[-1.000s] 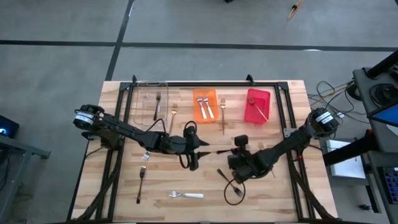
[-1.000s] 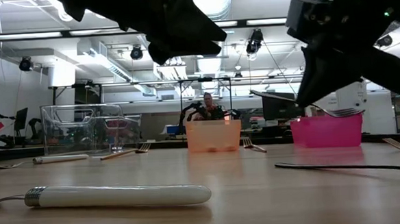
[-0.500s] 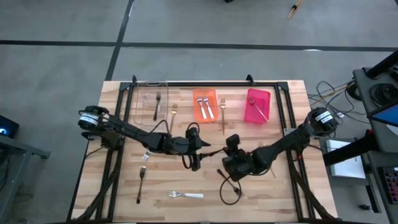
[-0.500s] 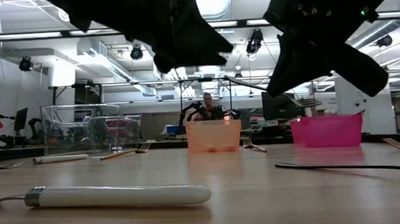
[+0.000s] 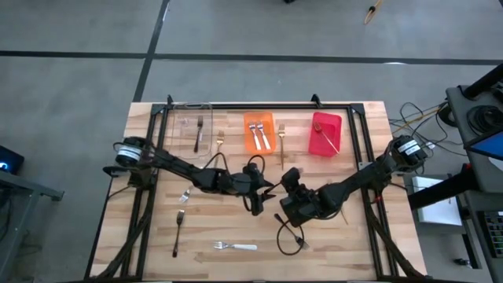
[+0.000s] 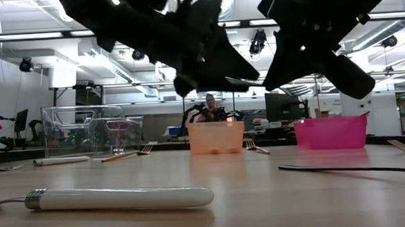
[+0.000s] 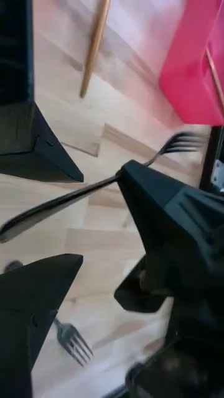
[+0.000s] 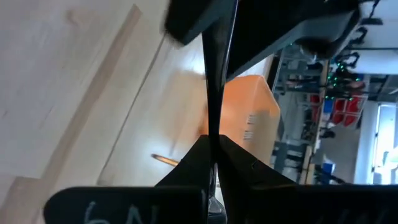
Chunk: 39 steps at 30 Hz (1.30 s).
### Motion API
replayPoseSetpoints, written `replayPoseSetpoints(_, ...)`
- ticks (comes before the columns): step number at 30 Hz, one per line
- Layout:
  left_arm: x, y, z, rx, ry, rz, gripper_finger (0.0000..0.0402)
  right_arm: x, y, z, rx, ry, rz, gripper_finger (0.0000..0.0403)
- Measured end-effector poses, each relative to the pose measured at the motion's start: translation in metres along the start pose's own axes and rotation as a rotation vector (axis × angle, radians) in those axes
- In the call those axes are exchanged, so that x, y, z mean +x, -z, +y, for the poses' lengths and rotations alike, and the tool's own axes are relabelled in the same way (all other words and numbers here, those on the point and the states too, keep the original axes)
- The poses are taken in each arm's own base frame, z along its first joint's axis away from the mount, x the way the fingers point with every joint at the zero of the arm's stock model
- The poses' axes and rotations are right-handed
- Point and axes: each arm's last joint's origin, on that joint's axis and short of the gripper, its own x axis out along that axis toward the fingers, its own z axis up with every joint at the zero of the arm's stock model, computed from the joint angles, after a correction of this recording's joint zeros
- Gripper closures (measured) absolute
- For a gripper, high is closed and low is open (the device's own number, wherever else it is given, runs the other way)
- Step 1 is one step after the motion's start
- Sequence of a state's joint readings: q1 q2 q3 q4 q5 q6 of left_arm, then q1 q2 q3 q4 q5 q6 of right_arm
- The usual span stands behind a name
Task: Sort silverware by color (type)
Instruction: Put the right black fork into the transparent bin
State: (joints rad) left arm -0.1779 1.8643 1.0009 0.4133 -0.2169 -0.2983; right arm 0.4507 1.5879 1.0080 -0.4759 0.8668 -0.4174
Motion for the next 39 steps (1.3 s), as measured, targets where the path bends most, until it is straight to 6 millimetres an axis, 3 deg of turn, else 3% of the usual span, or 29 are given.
replayPoseSetpoints(8, 0.019, -0.001, -0.002, -0.005, -0.005, -0.002, 0.0243, 0.000, -0.003, -0.002, -0.067, 0.033, -0.014, 0.0394)
replayPoseSetpoints(17, 0.020, 0.001, 0.000, -0.030, -0.039, 0.022, 0.0391, -0.001, -0.003, -0.003, -0.095, 0.041, -0.013, 0.0394)
replayPoseSetpoints(25, 0.020, 0.001, 0.000, -0.029, -0.073, 0.015, 0.0401, 0.000, -0.003, -0.003, -0.107, 0.039, -0.015, 0.0371)
replayPoseSetpoints(39, 0.020, 0.002, 0.000, -0.030, -0.074, 0.011, 0.0401, -0.004, -0.002, -0.009, -0.044, 0.125, 0.018, 0.0287)
